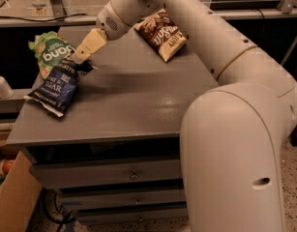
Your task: Move blue chip bag near green rice chip bag
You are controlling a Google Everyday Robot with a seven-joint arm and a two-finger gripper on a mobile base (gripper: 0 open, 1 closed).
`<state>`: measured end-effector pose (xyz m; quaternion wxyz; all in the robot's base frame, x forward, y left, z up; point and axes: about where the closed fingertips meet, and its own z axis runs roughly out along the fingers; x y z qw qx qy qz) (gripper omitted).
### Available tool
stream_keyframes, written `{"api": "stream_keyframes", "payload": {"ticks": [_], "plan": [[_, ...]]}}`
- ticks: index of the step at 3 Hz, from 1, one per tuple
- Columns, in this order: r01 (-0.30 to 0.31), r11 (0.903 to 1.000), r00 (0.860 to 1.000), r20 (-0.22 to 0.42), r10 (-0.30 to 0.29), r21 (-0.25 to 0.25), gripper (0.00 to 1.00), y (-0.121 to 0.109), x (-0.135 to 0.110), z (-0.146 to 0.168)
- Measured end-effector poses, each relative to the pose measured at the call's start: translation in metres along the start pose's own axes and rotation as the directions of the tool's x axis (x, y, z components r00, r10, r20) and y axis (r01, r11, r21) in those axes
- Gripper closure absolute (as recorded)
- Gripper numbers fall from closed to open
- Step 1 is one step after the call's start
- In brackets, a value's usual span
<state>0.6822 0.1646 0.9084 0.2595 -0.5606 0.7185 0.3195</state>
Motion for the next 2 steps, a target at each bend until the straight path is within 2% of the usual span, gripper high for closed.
{"api": "stream_keyframes", "payload": {"ticks": [1, 2], "plan": [[-0.018, 0.9984, 1.0, 0.023, 0.017, 0.054, 0.0, -0.014, 0.015, -0.026], [-0.056, 0.9882, 0.998, 0.034, 0.052, 0.142, 0.0, -0.036, 0.05, -0.067]]}}
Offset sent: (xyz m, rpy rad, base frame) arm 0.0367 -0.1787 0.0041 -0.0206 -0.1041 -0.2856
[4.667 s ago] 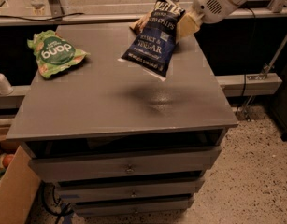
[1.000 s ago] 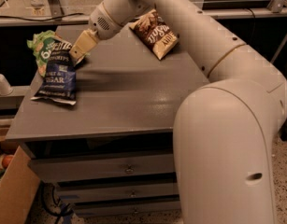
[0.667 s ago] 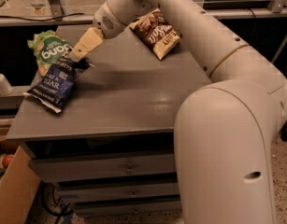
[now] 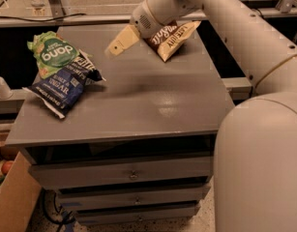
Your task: Move blue chip bag near green rice chip bag
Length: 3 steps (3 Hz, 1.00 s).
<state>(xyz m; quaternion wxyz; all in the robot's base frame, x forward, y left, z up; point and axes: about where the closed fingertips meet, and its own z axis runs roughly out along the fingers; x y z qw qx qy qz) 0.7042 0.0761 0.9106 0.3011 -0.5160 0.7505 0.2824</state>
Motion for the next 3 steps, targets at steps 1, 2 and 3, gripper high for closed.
{"api": "stream_keyframes", "payload": {"ticks": [1, 2, 3], "plan": [[-0.038, 0.9966, 0.999, 0.023, 0.036, 0.074, 0.0, -0.021, 0.034, -0.044], [-0.064, 0.9914, 0.997, 0.048, 0.058, 0.114, 0.0, -0.03, 0.062, -0.084], [-0.078, 0.9883, 0.995, 0.075, 0.068, 0.131, 0.0, -0.035, 0.088, -0.117]]}}
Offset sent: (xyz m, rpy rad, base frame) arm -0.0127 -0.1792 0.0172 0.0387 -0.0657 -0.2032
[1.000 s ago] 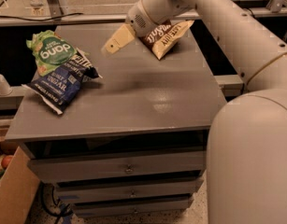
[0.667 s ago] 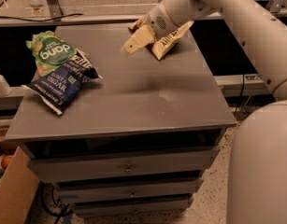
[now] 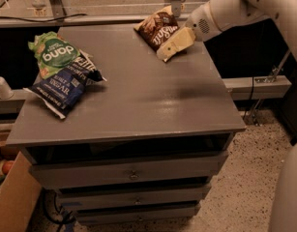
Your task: Move blue chip bag near green rice chip bag
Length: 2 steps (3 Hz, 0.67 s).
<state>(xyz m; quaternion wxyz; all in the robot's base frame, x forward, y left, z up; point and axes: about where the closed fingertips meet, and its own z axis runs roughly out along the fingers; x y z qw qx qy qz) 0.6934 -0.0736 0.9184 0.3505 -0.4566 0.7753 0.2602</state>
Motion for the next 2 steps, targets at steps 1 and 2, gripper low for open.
{"api": "stream_keyframes", "payload": {"ticks": [1, 2], "plan": [[-0.021, 0.9997, 0.999, 0.029, 0.021, 0.008, 0.0, -0.0113, 0.0257, -0.031], [-0.026, 0.9996, 0.999, 0.033, 0.026, 0.012, 0.0, -0.0131, 0.0299, -0.0359]]}}
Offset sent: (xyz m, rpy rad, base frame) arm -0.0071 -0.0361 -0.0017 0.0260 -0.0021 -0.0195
